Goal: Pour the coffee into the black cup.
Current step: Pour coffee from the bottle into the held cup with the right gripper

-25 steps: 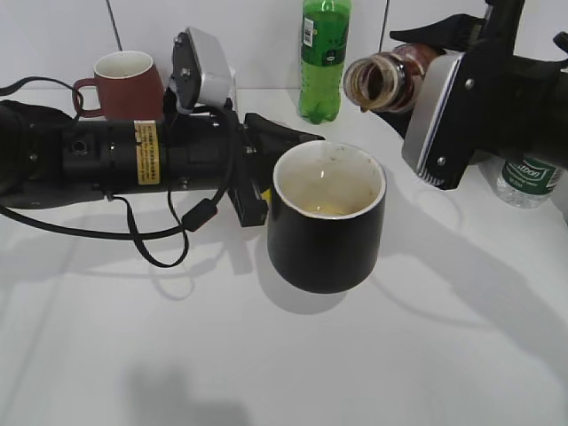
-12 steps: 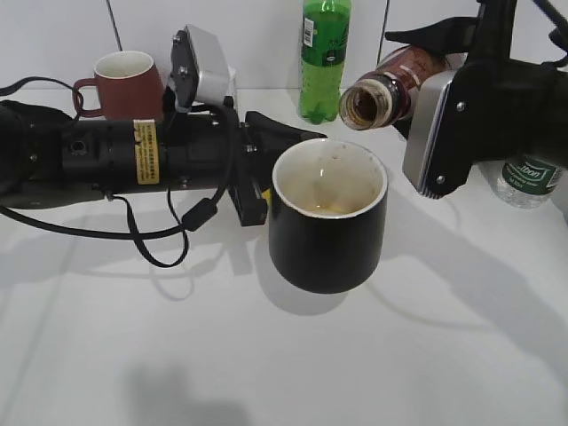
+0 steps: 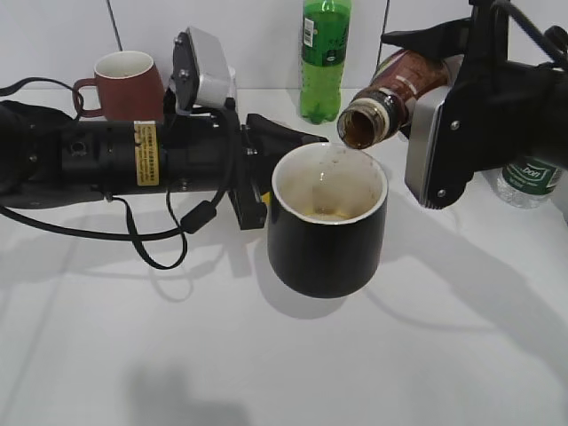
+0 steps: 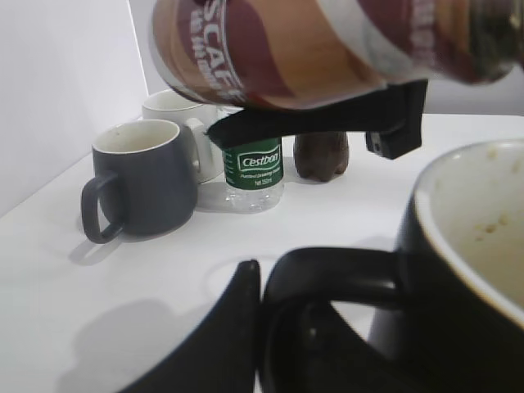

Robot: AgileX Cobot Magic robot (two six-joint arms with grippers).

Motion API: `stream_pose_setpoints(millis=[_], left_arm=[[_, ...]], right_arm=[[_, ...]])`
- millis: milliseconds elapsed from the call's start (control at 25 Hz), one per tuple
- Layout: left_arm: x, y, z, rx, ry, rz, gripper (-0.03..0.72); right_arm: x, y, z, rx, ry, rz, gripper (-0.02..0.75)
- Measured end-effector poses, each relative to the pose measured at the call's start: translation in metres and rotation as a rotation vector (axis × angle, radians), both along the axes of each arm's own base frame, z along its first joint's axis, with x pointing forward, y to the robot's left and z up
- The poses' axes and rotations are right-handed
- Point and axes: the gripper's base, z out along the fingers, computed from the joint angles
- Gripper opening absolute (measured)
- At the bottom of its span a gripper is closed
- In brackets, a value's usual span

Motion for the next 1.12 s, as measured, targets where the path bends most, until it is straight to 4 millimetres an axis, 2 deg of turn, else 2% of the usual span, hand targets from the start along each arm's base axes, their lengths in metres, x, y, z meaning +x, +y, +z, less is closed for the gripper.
stream_pose_setpoints(millis=[1120], left_arm=[[-0.0047,-0.0007,-0.0013,0.019,-0.020,-0.057,0.045]], right_arm=[[-0.0002,0.0004,0.0005,-0.072,-0.067,0.018,0.527]])
